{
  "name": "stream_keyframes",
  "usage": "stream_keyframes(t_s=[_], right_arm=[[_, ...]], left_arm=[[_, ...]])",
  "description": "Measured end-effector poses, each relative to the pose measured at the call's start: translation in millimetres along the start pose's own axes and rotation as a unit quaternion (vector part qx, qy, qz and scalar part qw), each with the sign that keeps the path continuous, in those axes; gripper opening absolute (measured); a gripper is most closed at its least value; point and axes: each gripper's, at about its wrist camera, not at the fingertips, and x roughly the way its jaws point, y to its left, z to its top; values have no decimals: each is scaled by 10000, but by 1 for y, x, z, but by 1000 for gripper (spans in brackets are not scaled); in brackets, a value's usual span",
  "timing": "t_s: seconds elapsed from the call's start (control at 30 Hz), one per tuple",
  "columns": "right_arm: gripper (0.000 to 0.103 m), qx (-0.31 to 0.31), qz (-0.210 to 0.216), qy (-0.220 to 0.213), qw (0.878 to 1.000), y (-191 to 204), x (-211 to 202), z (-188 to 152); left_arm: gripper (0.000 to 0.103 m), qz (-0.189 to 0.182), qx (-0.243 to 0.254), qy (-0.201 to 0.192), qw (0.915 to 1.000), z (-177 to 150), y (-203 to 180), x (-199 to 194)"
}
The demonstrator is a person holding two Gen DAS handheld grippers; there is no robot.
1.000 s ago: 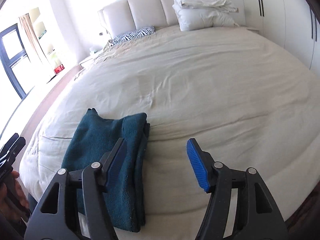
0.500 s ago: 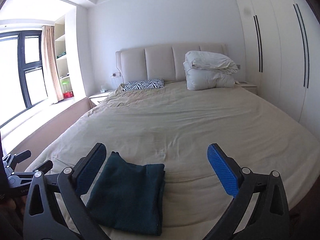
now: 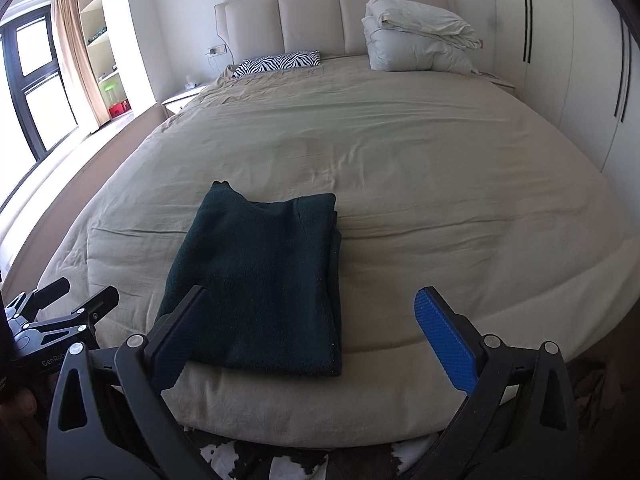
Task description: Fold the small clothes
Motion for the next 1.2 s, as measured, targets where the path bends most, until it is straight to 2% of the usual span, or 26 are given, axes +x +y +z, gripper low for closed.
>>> stream_keyframes(t_s=[0.07,0.23,1.2], right_arm=[[103,-13,6,164,9999,1,9,-4],[103,12,3,246,9997,1,14,-10],[103,19,-69,287,9996,2,25,-13]], left_arm=[[103,-47,-68,78,9999,0,3,3],[103,-46,-53,104,9999,-1,1,4],[103,-56,-22,207,9998,-6,2,10]])
